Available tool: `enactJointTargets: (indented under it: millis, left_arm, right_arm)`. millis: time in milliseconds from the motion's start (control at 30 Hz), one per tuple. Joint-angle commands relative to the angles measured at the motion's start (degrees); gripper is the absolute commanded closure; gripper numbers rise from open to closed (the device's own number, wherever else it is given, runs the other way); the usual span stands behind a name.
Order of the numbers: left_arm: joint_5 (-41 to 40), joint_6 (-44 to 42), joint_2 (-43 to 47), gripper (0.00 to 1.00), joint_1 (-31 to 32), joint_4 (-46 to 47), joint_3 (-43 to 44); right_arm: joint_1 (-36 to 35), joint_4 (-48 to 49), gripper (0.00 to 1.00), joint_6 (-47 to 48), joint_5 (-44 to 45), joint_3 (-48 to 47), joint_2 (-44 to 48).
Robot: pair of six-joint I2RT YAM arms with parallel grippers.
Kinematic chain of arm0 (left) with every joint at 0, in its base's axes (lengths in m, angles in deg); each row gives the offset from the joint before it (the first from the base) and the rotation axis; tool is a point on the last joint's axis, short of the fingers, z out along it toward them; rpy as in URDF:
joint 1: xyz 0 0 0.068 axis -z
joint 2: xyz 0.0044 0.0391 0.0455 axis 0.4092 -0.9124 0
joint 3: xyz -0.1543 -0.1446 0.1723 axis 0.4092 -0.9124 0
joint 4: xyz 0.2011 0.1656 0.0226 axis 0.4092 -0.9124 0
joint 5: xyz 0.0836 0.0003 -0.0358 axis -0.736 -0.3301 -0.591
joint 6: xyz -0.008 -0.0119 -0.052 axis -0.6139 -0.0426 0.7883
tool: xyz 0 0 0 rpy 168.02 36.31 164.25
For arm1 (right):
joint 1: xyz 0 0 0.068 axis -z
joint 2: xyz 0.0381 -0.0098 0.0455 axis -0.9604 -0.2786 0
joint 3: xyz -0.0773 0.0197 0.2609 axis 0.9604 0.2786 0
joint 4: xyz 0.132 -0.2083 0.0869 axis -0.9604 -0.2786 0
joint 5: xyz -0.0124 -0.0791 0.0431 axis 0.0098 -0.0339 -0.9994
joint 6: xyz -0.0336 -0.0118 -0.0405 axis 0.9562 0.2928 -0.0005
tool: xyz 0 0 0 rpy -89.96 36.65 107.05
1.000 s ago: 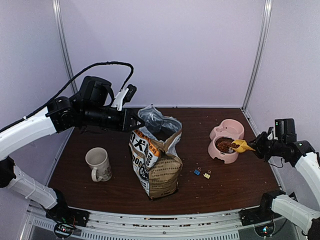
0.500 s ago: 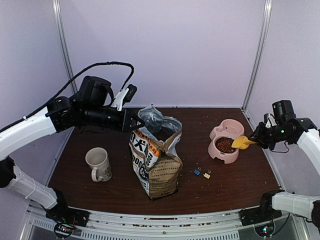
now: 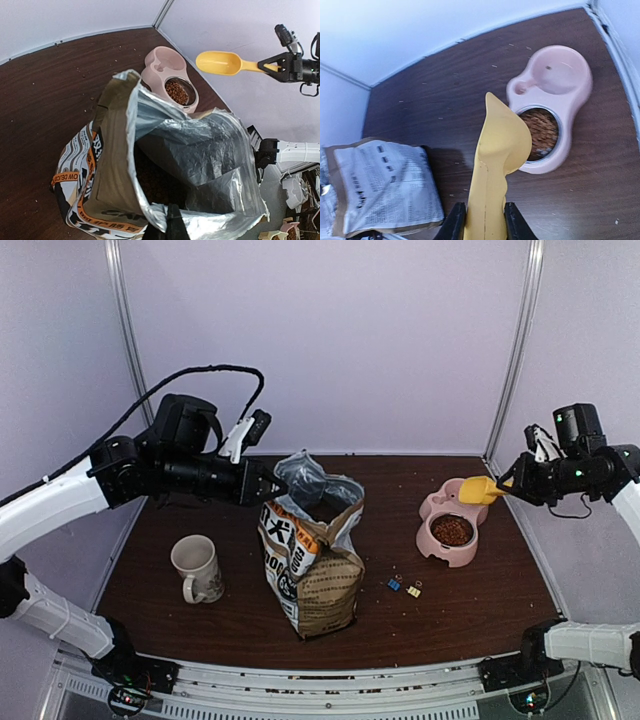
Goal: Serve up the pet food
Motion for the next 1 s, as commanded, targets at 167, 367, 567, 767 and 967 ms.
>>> enactJointTargets:
  millis: [167, 367, 567, 767, 967]
  left_arm:
    - [6.0, -3.0, 3.5, 1.0, -0.8, 12.8, 0.7]
    - [6.6, -3.8, 3.1, 1.0, -0.8, 12.2, 1.9]
    - [7.6, -6.0, 1.8, 1.0, -0.7, 10.2, 4.0]
    - [6.9, -8.9, -0.8, 1.0, 1.1, 8.0, 6.7]
    - [5.0, -9.5, -3.3, 1.0, 1.6, 7.5, 7.4]
  right_arm:
    - [-24.4, 15.4, 0.91, -12.4, -16.5, -17.9, -5.1]
    - [-39.1, 6.2, 0.91, -8.1, -9.1, -29.5, -14.9]
    - [-45.8, -10.2, 0.91, -2.8, 3.0, -39.9, -25.3]
    - [-50.0, -27.3, 0.91, -5.1, 16.8, -51.8, -38.3]
    - [-50.2, -28.1, 0.92, -6.5, 19.7, -51.4, -46.0]
